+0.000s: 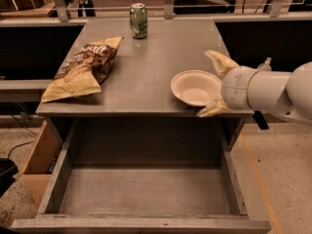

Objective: Move paper bowl near green can

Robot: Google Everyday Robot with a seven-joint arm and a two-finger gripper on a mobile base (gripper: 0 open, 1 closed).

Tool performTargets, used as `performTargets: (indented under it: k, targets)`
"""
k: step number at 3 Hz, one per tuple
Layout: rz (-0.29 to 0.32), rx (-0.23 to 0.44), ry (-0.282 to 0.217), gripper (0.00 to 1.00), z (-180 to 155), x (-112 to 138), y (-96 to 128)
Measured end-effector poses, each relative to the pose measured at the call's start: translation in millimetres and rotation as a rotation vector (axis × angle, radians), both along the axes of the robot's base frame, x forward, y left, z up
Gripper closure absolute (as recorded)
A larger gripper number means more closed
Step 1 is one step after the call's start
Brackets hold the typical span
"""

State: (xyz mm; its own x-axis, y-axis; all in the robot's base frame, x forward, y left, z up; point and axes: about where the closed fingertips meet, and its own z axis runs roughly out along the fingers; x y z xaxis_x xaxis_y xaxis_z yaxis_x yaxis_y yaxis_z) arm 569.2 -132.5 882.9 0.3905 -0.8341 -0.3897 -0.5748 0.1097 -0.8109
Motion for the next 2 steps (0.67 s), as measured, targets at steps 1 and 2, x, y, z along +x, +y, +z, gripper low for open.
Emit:
performTargets:
  k: [1, 2]
  targets:
    - [-0.003, 0.014, -0.003, 0.39, -0.2, 0.6, -1.7]
    - [-0.011, 0.031, -0.009, 0.63, 1.5, -0.3, -6.2]
